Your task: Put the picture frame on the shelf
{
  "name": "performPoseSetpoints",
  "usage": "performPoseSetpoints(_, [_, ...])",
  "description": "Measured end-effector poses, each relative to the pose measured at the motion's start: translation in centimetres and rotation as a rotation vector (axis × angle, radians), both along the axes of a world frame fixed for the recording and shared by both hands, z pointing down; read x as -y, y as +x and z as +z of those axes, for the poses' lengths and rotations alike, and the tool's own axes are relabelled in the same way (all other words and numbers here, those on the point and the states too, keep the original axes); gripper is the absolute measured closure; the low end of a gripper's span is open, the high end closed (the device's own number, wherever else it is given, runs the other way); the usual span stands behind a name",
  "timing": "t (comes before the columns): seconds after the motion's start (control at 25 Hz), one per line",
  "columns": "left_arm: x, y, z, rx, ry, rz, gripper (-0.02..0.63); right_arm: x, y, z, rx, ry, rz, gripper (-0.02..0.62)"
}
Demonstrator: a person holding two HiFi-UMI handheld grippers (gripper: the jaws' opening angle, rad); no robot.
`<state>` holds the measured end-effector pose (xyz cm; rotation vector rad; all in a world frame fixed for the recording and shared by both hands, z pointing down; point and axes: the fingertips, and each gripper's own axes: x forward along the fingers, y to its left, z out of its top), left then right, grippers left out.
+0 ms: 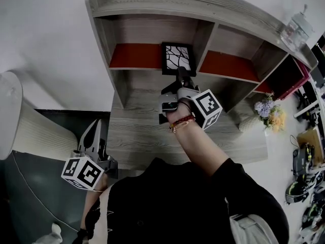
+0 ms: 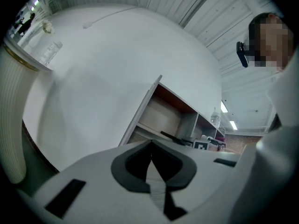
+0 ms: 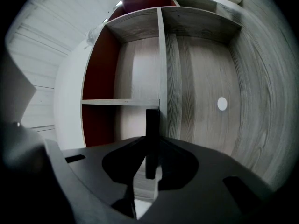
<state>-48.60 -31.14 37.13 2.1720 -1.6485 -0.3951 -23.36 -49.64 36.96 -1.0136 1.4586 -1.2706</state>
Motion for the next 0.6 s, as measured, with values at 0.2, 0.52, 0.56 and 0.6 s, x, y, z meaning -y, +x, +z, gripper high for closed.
performPoseSetpoints(0.2, [0.02,-0.22,-0.07,-0.001,0.004,-0.006,0.594,0.06,-0.08,-0.09,-0.002,0.006,-0.001,0.515])
performPoseSetpoints(0.52, [0.02,0.0,-0.11,-0.001,0.008,0.0,0.594,0.05,-0.07,-0.09,0.0,0.008,-0.011,0.514])
performPoseSetpoints(0.56, [0.02,0.01,-0.09,-0.002,0.01,0.002,0.594,0.03,-0.07,-0.1,0.001,0.009,-0.012,0.514])
performPoseSetpoints(0.6, [0.01,0.01,-0.05,-0.003,0.011,0.003,0.594,0.0,-0.07,-0.1,0.003,0.012,-0.012,0.514])
